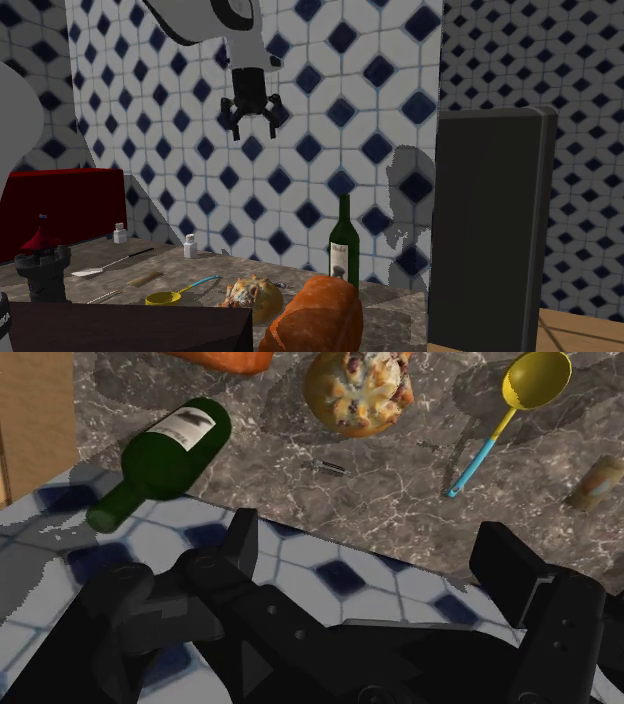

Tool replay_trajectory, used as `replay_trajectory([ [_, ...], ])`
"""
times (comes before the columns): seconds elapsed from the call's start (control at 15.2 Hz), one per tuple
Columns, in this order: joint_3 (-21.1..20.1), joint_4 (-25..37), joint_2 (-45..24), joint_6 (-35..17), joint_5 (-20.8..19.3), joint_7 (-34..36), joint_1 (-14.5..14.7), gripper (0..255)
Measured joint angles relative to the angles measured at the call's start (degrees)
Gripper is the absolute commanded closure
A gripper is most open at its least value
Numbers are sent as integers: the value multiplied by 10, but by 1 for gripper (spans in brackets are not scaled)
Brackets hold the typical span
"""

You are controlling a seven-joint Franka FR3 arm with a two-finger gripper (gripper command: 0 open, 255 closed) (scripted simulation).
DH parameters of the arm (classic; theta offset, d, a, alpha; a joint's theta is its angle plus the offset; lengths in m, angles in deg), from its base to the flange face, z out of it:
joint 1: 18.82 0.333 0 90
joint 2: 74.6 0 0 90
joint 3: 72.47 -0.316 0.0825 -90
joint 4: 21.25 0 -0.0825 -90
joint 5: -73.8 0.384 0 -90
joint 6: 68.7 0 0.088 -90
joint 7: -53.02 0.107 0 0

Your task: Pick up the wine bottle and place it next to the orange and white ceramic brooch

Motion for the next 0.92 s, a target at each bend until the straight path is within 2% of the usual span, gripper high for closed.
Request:
replay_trajectory([
  [0.46,63,77,-144,-57,66,-87,-15,0],
  [0.92,85,182,-296,-78,166,-174,-55,0],
])
